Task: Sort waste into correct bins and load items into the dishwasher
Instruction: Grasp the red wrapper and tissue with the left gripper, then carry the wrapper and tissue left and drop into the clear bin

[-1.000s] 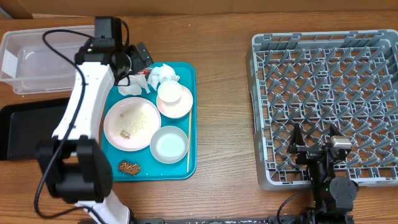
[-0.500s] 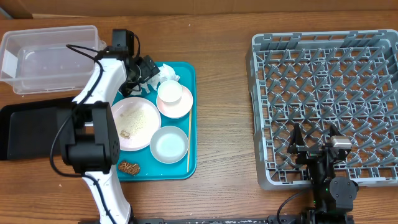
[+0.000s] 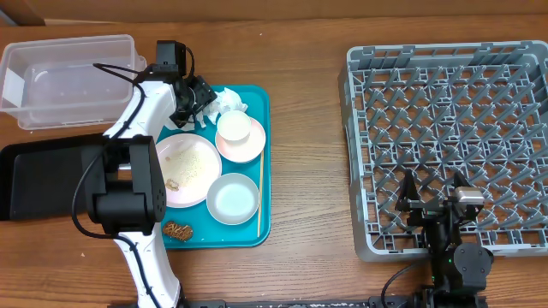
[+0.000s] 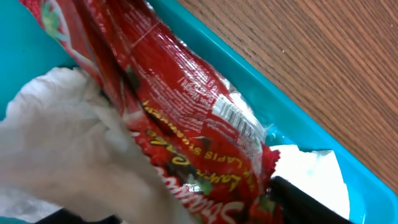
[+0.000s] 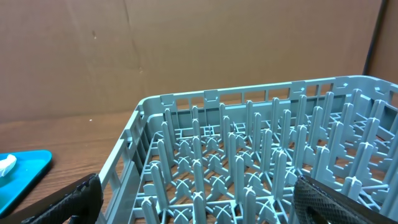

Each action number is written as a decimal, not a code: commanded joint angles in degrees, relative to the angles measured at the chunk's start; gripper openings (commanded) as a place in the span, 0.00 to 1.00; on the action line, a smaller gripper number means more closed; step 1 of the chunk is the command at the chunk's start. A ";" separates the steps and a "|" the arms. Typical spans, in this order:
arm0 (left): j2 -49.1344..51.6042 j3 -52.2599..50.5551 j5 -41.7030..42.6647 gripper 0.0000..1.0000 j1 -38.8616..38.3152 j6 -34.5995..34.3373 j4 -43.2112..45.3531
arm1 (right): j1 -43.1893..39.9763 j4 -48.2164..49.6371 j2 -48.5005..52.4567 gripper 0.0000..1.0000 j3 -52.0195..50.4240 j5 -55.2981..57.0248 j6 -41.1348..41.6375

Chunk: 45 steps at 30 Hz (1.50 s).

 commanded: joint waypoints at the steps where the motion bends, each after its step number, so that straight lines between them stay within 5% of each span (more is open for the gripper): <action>1: 0.42 1.18 -0.07 0.67 -0.09 -0.55 0.22 | -0.11 0.35 -0.57 1.00 -0.61 0.55 0.00; 8: 0.42 1.18 -0.04 0.38 -0.09 -0.52 -0.11 | -0.11 0.35 -0.57 1.00 -0.61 0.55 -0.02; 11: 0.37 1.18 0.26 0.08 -0.09 -0.57 -0.72 | -0.11 0.35 -0.57 1.00 -0.61 0.55 -0.02; 12: 0.35 1.20 0.81 0.04 -0.09 -0.57 -1.11 | -0.11 0.35 -0.57 1.00 -0.61 0.55 0.00; 19: -1.92 1.29 8.22 0.04 -0.07 -0.59 -2.36 | -0.11 0.35 -0.57 1.00 -0.61 0.55 -0.02; 37: -18.34 1.29 7.72 0.04 -0.04 -0.57 -6.62 | -0.11 0.35 -0.57 1.00 -0.61 0.55 0.00; 45: -23.58 1.29 -1.88 0.04 2.32 -0.20 -1.62 | -0.11 0.35 -0.57 1.00 -0.61 0.55 -0.02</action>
